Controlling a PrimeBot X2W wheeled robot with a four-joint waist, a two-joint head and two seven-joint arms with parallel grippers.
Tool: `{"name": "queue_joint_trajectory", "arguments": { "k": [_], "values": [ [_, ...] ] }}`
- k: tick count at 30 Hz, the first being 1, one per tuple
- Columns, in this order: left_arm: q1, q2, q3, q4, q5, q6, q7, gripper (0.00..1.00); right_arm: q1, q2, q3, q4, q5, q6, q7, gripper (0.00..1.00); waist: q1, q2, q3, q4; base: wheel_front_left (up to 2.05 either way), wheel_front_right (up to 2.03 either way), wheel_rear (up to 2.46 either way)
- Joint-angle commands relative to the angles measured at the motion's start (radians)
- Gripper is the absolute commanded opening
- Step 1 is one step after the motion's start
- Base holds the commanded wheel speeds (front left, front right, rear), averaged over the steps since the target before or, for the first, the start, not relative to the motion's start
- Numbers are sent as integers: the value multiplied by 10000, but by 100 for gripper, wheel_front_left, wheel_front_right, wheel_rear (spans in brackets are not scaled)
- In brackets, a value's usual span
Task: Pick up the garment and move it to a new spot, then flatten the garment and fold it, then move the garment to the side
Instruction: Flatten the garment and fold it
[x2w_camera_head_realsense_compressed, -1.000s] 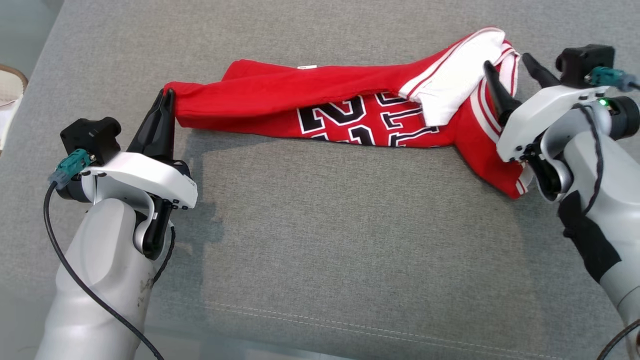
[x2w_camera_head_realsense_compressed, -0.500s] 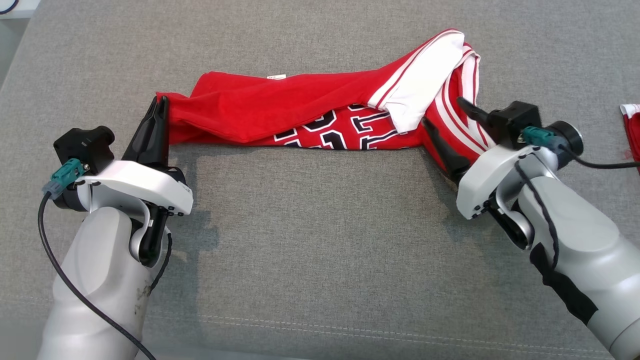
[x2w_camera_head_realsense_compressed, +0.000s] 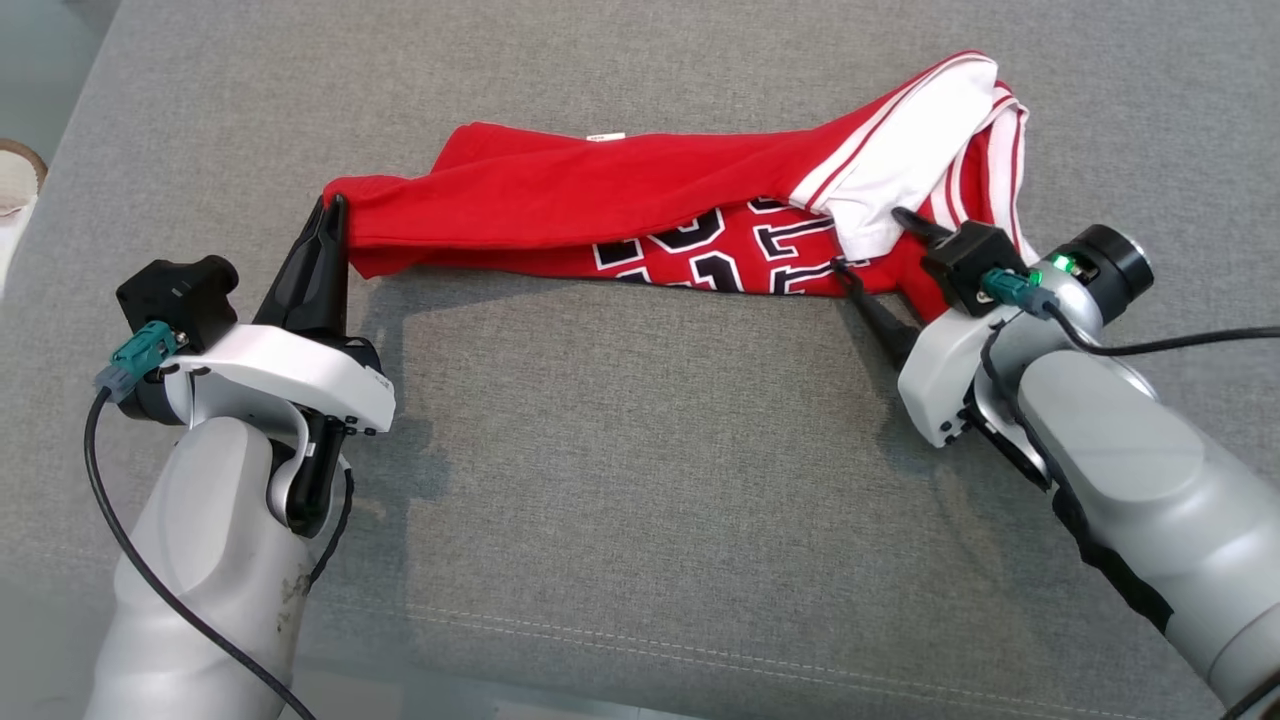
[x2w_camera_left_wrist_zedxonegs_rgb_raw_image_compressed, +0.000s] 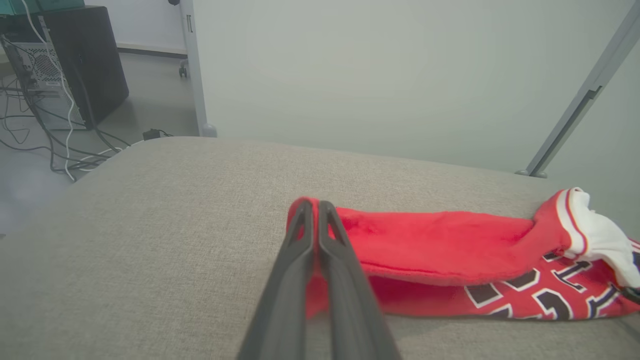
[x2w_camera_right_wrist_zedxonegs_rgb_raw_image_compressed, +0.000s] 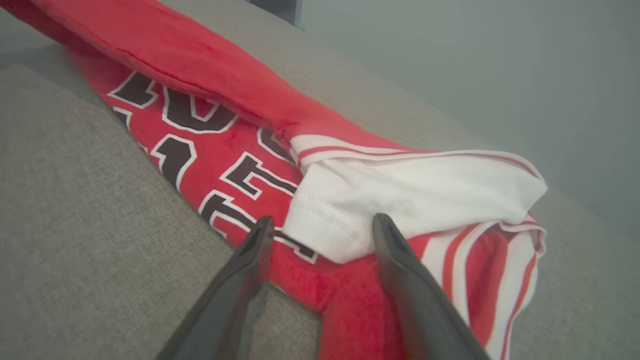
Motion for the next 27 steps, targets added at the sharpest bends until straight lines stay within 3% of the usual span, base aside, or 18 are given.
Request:
{"name": "queue_joint_trajectory", "arguments": {
  "k": [1, 2, 3, 4, 6, 16, 27],
  "values": [
    [19, 310, 309, -265, -76, -36, -49, 0, 21, 177, -106, 38, -182, 0, 25, 100, 0, -1, 15, 44, 0, 0, 0],
    [29, 298, 311, -271, -79, -36, -49, 0, -7, 252, -181, 160, -272, 0, 36, 100, 0, -1, 20, 67, 0, 0, 0],
    [39, 285, 314, -276, -78, -36, -49, 0, -31, 326, -247, 267, -351, 0, 42, 88, 0, -1, 23, 89, 0, 0, 0],
    [46, 274, 318, -281, -78, -36, -49, 0, -60, 394, -290, 343, -427, 0, 39, 46, 0, -1, 27, 107, 0, 0, 0],
    [56, 255, 336, -305, -75, -36, -49, 0, -110, 500, -421, 402, -507, 0, -16, 0, 0, -1, 20, 122, 0, 0, 0],
    [272, 350, 499, -358, -27, -36, -49, 0, -235, 513, -1535, -130, -600, 0, -257, 0, 0, -1, -263, -161, 0, 0, 0],
    [399, 623, 822, -783, 180, -36, -49, 0, -91, -355, -4125, -2929, -1376, 0, -290, 0, 0, -1, -1059, -595, 0, 0, 0]
  ]
}}
